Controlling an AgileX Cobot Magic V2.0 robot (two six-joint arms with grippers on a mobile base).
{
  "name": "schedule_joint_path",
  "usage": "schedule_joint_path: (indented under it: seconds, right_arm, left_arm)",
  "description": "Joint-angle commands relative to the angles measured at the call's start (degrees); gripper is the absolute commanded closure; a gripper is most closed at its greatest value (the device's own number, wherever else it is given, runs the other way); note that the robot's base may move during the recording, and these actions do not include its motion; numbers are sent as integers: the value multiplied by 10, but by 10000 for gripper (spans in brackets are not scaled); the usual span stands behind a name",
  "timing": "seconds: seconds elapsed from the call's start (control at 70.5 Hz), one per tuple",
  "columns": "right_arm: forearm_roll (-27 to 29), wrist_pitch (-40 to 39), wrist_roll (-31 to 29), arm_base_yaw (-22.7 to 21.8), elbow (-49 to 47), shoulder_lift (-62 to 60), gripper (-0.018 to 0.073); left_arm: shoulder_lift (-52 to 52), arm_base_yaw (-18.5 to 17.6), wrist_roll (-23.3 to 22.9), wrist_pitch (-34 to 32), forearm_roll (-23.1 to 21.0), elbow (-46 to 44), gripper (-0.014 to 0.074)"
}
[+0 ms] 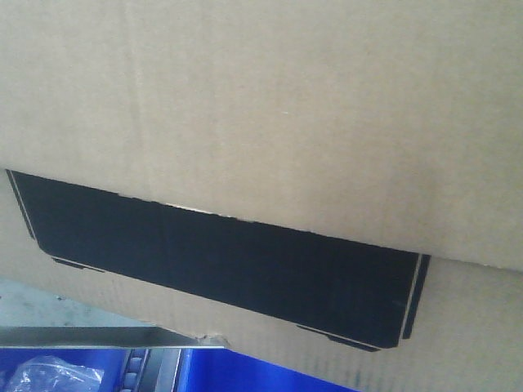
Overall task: Grab box from left shelf to table start
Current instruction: 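Lift the box with both grippers and pull it off the shelf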
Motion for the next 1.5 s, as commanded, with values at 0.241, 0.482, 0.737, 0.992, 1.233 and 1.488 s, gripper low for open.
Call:
schedule_joint_path:
  seconds: [0.241,0.482,0.737,0.992,1.233,1.488]
  right_arm:
    - [-53,132,83,-1,-93,176,71]
    - [-53,124,88,-1,-95,223,71]
    - [-53,124,88,-1,-95,263,302]
    - [-54,88,88,-1,-95,283,489]
    - [-54,75,83,-1,-95,278,489]
    - [-54,52,61,-1,-101,261,489]
  left_arm:
    - [-16,-1,-37,-40,-23,-15,692]
    - [-16,-1,-37,-41,-23,-15,692]
    - [-16,-1,-37,-41,-23,-15,692]
    - [-18,-1,-32,-32,-23,-15,692]
    - [-64,-1,-32,-23,-23,-15,692]
    - [-125,-1,-32,18,-28,-15,693]
